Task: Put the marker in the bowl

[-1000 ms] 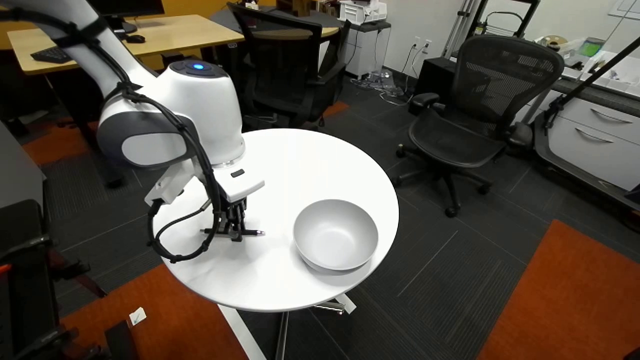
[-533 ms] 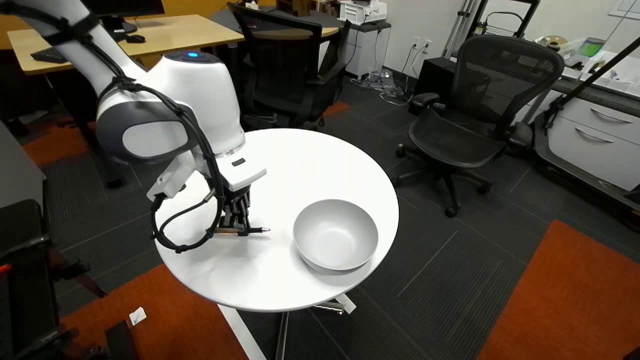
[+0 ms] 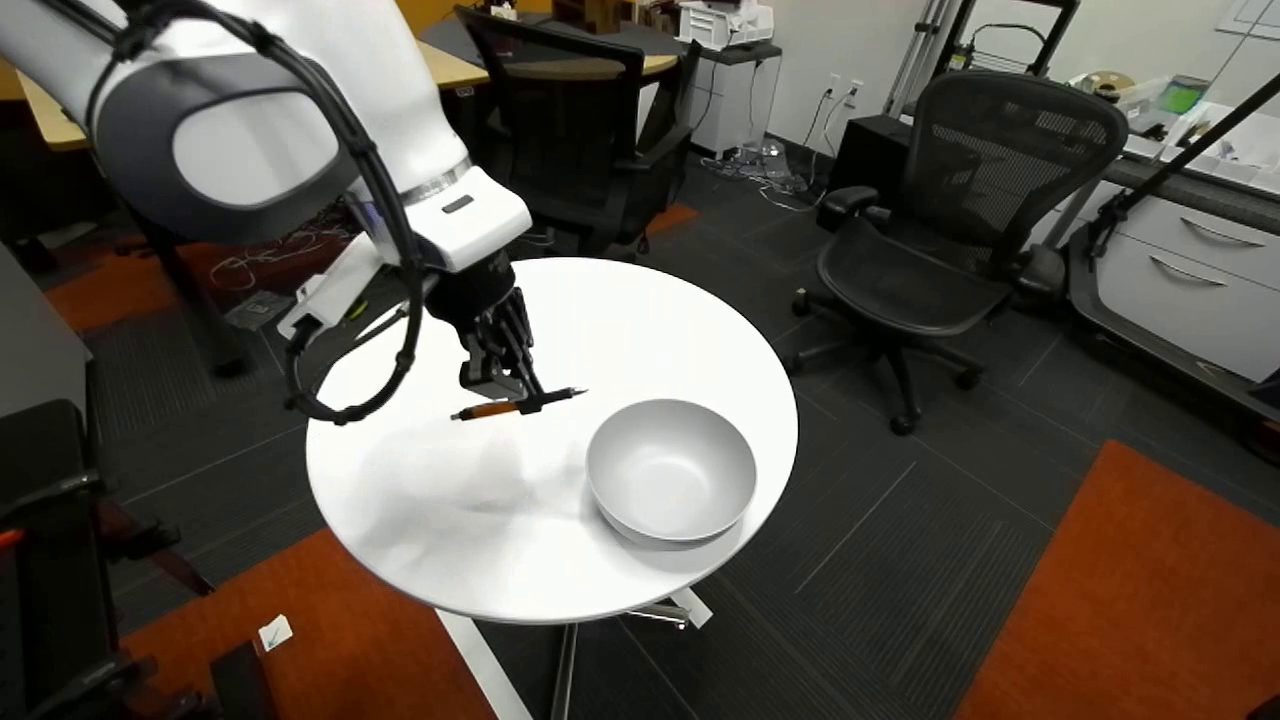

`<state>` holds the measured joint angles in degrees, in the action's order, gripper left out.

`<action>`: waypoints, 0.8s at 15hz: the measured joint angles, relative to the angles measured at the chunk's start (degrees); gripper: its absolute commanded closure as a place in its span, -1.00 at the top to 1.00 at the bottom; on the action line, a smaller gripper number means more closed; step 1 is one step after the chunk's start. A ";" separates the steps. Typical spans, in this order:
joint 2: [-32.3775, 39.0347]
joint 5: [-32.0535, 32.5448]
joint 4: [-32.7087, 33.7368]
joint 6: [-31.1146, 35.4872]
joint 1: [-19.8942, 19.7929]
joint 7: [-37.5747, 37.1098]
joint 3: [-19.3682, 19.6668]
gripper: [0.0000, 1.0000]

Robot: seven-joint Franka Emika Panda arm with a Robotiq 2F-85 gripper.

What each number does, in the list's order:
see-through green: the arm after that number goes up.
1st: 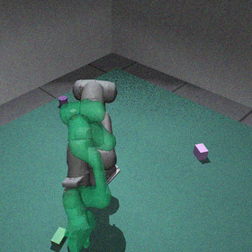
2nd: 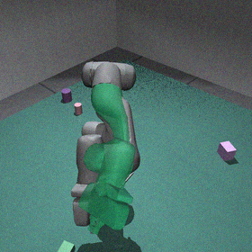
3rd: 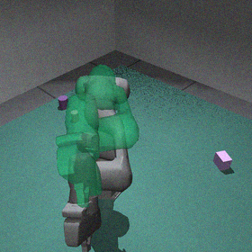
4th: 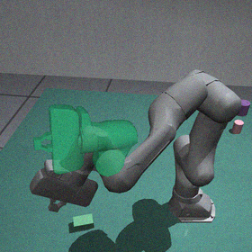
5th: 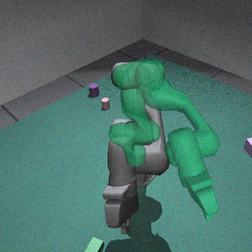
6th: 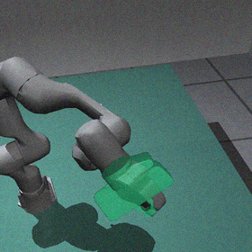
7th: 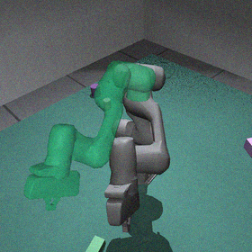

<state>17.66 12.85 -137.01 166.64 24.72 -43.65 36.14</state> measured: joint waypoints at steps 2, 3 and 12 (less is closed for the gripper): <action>-2.20 3.69 0.28 0.00 2.41 -1.92 4.03 -0.93; -3.09 4.39 0.64 -0.01 3.00 -1.94 5.27 -0.93; -3.61 -1.83 7.12 -3.54 0.17 1.97 3.33 -0.93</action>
<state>14.04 11.01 -129.89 163.10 24.89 -41.68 39.47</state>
